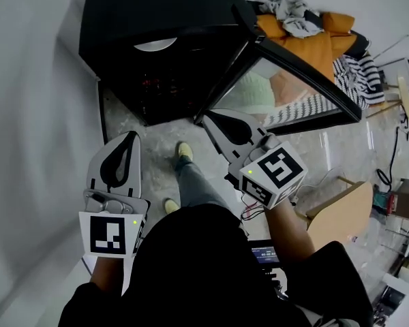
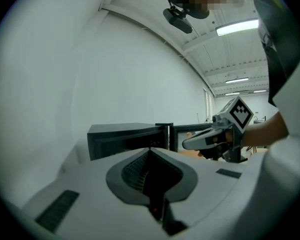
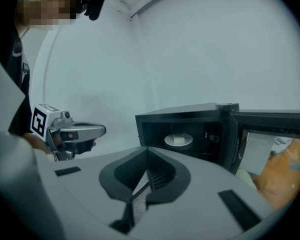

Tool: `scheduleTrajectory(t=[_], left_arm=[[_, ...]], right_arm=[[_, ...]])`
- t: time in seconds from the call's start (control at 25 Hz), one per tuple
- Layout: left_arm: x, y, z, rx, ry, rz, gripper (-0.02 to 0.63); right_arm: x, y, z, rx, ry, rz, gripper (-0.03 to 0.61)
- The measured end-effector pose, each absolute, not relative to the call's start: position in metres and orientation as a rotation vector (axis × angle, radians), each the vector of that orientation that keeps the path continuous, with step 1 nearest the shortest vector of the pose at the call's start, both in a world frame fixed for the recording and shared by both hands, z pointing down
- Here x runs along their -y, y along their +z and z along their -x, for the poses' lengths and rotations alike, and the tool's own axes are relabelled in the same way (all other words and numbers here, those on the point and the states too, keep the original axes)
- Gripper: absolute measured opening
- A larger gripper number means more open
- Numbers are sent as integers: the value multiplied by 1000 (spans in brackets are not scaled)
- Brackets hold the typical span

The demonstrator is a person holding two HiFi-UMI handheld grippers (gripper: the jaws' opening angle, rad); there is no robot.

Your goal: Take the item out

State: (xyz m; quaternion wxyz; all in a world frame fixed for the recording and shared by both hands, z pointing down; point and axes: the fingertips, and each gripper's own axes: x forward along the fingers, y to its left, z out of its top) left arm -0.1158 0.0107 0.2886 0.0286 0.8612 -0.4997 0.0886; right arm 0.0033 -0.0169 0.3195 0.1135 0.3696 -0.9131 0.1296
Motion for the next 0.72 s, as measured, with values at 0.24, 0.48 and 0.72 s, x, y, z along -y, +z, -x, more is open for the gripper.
scheduleTrajectory(t=[0.24, 0.48, 0.72], left_arm=[[20, 301, 109, 1533, 299, -2632, 8], [49, 304, 100, 1545, 341, -2629, 8], [75, 296, 95, 1562, 372, -2608, 8]], right_arm=[[48, 332, -7, 2681, 424, -1058, 6], [75, 340, -19, 2687, 471, -1043, 6], [97, 338, -25, 2692, 532, -1035, 6]])
